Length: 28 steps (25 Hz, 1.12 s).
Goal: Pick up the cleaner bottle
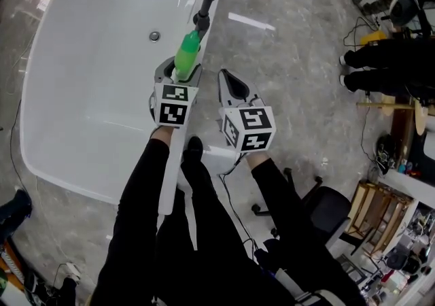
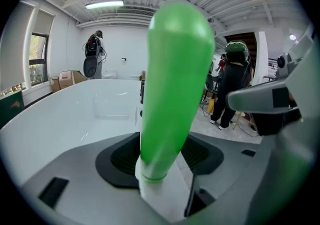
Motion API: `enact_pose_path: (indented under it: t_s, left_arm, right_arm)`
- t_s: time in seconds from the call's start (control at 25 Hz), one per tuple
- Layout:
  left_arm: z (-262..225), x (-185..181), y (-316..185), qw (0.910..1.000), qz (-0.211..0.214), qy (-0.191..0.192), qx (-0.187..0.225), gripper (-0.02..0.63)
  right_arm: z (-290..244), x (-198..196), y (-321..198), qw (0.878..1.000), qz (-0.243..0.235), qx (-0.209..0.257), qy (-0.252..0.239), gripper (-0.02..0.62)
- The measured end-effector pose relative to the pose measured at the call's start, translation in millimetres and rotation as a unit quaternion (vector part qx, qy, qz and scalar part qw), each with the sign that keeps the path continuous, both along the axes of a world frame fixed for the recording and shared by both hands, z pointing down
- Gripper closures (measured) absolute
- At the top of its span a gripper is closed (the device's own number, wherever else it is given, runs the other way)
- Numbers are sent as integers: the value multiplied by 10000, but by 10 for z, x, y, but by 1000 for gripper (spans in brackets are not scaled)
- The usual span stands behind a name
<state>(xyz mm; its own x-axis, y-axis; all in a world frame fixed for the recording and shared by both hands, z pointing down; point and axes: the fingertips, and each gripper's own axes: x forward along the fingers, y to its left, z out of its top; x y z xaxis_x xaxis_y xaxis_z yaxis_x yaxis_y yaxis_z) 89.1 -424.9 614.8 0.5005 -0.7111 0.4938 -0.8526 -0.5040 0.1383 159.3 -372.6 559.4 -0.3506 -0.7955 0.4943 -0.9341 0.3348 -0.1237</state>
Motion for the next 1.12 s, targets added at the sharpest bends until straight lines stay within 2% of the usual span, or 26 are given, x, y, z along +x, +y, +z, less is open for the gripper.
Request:
enact_pose_path:
  t_s: [0.8, 1.12]
  left_arm:
    - [58, 33, -161, 9980, -423, -71, 462, 353]
    - [30, -6, -197, 9961, -594, -71, 656, 394]
  right_arm:
    - [175, 99, -55, 9999, 24, -108, -31, 594]
    - [218, 94, -67, 9999, -8, -148, -31, 594]
